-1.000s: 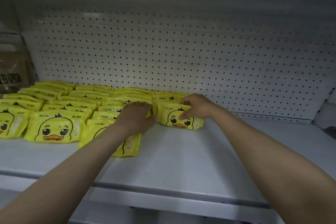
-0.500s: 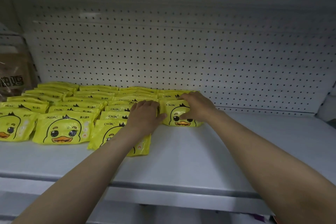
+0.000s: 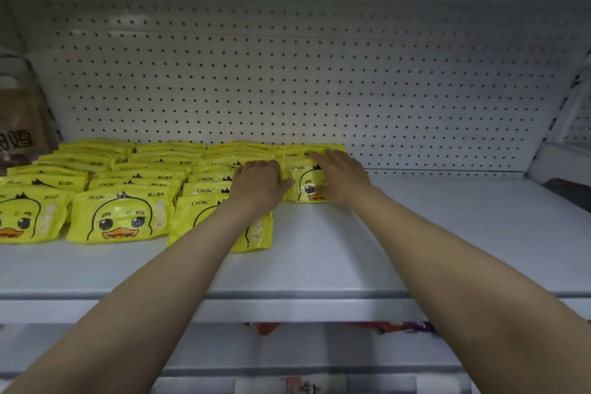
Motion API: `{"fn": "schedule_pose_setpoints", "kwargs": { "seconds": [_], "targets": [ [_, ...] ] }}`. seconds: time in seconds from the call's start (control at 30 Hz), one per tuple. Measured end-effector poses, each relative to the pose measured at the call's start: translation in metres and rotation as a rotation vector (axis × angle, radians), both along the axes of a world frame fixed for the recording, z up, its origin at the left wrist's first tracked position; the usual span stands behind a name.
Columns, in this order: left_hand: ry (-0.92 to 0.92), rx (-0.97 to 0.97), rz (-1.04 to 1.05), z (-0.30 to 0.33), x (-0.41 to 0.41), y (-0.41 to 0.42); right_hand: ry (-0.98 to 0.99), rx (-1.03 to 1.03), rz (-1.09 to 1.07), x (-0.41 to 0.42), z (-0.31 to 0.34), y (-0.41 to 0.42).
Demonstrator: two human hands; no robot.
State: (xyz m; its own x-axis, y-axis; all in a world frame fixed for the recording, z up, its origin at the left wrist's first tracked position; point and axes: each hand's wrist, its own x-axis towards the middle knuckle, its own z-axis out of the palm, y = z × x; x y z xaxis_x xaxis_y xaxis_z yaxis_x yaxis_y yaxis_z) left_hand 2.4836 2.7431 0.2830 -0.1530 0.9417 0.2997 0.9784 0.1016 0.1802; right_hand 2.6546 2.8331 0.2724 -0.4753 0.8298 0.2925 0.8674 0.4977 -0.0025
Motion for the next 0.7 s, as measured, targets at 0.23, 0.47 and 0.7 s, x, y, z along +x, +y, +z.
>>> {"fn": "schedule_pose_setpoints", "kwargs": {
  "seconds": [0.23, 0.47, 0.7],
  "targets": [
    [-0.113, 0.083, 0.043, 0.028, -0.002, -0.038, 0.138, -0.067, 0.067, -0.002, 0.038, -0.048],
    [-0.184, 0.273, 0.117, 0.045, -0.005, -0.136, 0.259, -0.012, 0.253, -0.005, 0.084, -0.137],
    [-0.122, 0.362, 0.261, 0.038, -0.022, -0.265, 0.242, -0.021, 0.501, -0.028, 0.08, -0.233]
  ]
}}
